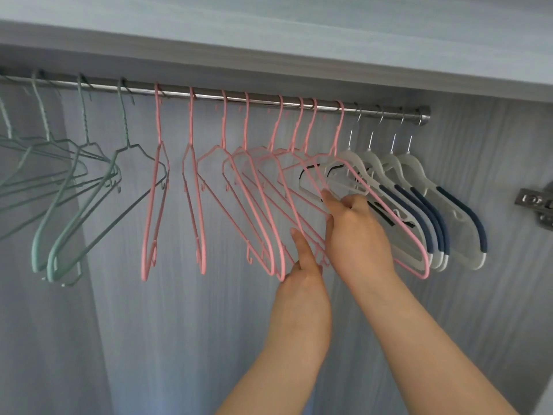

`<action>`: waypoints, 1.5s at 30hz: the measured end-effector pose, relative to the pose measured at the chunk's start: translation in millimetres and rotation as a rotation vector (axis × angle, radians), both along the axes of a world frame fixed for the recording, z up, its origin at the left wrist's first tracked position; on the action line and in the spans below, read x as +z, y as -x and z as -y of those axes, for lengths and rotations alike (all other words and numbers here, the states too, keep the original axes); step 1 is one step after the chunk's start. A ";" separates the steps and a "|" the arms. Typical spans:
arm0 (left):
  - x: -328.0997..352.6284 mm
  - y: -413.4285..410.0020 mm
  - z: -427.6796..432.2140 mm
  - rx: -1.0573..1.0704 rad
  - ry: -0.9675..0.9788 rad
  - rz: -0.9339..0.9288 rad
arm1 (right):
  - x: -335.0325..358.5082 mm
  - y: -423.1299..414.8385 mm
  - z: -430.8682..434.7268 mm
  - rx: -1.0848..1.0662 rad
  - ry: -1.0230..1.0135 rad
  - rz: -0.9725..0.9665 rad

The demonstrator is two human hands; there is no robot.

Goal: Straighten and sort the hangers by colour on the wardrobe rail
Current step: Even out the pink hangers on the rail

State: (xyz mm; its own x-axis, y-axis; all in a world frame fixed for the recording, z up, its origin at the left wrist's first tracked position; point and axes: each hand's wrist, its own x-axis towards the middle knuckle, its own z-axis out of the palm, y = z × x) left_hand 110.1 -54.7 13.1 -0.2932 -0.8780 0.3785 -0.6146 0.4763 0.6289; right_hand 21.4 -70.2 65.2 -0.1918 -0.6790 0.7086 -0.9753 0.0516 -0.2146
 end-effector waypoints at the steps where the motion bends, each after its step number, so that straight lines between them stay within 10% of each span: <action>1: -0.4 -0.1 0.7 0.000 0.002 -0.001 | -0.1 -0.2 1.0 0.013 0.012 -0.002; 19: -6.5 -2.7 0.1 0.016 0.028 -0.041 | 11.7 23.3 -16.4 0.182 -0.084 0.539; 45: -16.9 -19.0 -33.2 0.012 0.060 -0.060 | -5.9 19.7 -101.8 0.068 0.101 0.172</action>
